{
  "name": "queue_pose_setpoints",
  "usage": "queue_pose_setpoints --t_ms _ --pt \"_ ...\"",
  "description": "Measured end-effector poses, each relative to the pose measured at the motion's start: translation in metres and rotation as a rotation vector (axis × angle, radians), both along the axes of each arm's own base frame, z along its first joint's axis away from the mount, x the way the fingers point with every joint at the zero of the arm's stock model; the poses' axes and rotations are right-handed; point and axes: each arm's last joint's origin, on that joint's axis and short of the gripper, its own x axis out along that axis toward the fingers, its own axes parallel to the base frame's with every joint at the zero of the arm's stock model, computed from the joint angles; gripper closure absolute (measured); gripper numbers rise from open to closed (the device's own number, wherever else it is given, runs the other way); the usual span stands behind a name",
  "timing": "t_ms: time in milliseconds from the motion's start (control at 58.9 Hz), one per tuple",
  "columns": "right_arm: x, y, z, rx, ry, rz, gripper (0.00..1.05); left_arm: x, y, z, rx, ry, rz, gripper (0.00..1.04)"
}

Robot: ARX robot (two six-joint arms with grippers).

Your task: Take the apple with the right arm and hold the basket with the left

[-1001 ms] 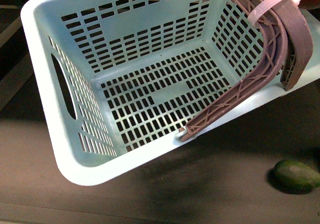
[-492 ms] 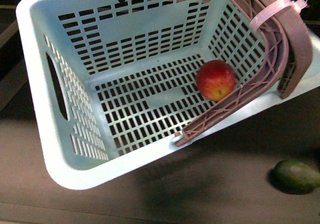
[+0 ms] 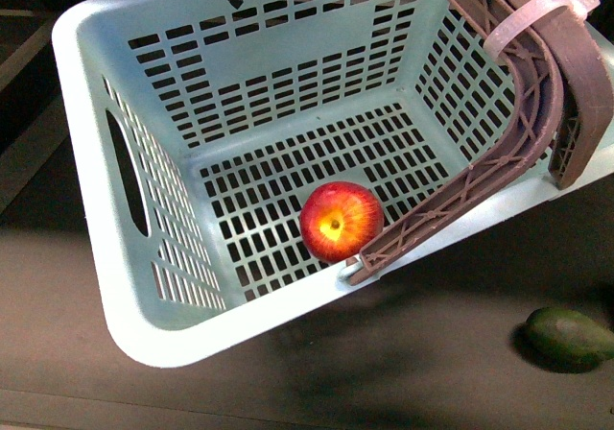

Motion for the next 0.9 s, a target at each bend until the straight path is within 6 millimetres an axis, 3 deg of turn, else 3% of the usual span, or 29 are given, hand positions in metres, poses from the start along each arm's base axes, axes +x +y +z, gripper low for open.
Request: queue_pose_setpoints --t_ms 136,458,662,899 --pt "-0.025 -0.011 -0.015 -0.017 -0.147 0.008 0.46 0.001 0.001 0.000 0.009 -0.007 0.014 0.88" --pt "-0.071 -0.027 -0.045 -0.036 -0.146 0.008 1.02 0.001 0.001 0.000 0.007 -0.005 0.010 0.88" --pt "-0.092 -0.040 -0.056 -0.040 -0.147 0.002 1.03 0.001 0.001 0.000 0.008 -0.005 0.011 0.88" --pt "-0.111 -0.041 -0.065 -0.040 -0.147 0.004 1.03 0.001 0.001 0.000 0.009 -0.006 0.012 0.88"
